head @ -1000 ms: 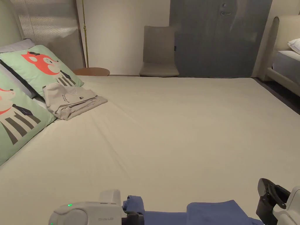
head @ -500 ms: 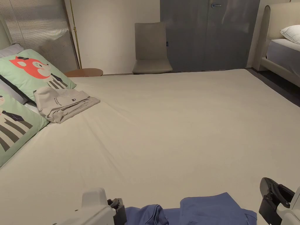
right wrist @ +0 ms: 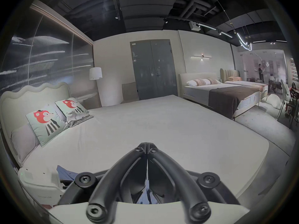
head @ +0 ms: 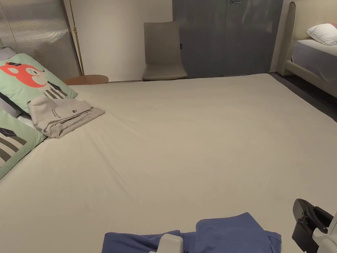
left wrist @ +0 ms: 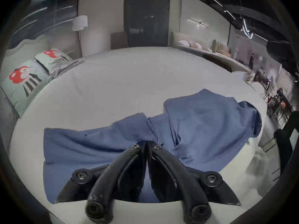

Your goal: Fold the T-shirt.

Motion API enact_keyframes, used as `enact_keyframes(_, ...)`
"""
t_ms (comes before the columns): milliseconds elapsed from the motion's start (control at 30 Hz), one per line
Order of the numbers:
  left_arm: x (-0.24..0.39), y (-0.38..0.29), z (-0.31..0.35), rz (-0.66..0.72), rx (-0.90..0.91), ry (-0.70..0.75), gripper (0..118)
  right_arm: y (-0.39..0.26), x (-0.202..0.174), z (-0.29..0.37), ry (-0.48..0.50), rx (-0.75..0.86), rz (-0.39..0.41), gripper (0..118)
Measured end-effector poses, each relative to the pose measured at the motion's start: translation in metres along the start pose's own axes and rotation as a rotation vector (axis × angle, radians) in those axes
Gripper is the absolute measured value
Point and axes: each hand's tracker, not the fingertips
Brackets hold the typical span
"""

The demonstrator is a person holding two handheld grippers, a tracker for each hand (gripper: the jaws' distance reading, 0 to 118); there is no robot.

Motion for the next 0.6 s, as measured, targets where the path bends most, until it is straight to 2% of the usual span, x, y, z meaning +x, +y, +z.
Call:
enact_keyframes(67, -0.001, 0.003, -0.005, 0.020, -0.002, 0.013, 0, 0.000, 0.001, 0.001, -0.005, 0.001, -0.001, 1)
enact_keyframes(133, -0.008, 0.006, 0.001, 0.103, 0.008, -0.038, 0, 0.001, 0.001, 0.002, -0.007, 0.003, 0.001, 1)
enact_keyframes(233, -0.021, 0.012, 0.015, 0.197, 0.036, -0.225, 0, 0.001, -0.002, 0.000, -0.003, 0.000, -0.001, 1)
enact_keyframes(300, -0.043, 0.018, 0.025, 0.331, 0.056, -0.387, 0, 0.002, -0.006, -0.002, 0.002, 0.000, 0.004, 1)
enact_keyframes(367, -0.074, 0.020, 0.036, 0.436, 0.101, -0.475, 0, 0.005, -0.009, -0.001, 0.012, 0.005, 0.010, 1)
enact_keyframes(533, -0.178, 0.015, 0.059, 0.662, 0.131, -0.524, 0, 0.007, -0.015, -0.003, 0.025, 0.007, 0.019, 1)
enact_keyframes(600, -0.219, 0.008, 0.064, 0.710, 0.103, -0.522, 0, 0.006, -0.018, -0.004, 0.028, 0.004, 0.014, 1)
